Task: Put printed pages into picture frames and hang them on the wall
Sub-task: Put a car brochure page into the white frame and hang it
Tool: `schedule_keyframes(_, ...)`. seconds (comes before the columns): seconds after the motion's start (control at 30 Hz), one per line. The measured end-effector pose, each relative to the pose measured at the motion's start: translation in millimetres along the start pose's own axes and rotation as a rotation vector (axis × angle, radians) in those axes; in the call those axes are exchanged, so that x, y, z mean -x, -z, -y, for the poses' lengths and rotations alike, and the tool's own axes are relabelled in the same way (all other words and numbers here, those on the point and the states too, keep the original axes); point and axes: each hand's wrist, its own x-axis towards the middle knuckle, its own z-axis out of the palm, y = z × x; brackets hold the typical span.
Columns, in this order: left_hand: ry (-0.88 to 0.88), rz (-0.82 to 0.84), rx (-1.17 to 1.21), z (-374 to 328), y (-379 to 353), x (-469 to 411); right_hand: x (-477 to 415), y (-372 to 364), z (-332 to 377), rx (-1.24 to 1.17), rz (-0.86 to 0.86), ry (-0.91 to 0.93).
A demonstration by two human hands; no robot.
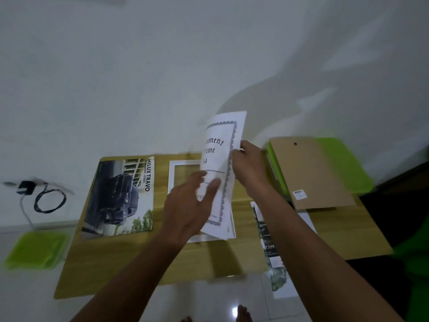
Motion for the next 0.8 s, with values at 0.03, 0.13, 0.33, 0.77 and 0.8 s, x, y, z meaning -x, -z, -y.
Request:
schedule_keyframes(0.03,0.046,-0.023,0.067,-3.1,2.1,-1.5,1.8,10.6,-0.9,-0.025,-0.009,-0.011)
schedule_keyframes(0.13,0.245,-0.056,0.182,4.1,2.8,-19.4,8.2,42.0,-9.6,-0.103,0.040,-0.040)
schedule_keyframes(0.33,0.552,0.257,0.554,15.4,1.4,-24.4,16.9,87.2,-43.3,-0.056,-0.027,-0.107)
schedule_keyframes(0.77,0.558,0.346,0.437,8.6,-83.4,68.7,41.7,145.4,-187.1,0.146,0.226,-0.176)
schedule_keyframes(0.8,0.560,0.358,0.408,10.0,-93.2,75.1,43.1,149.4,-198.3,0.166,0.234,-0.188)
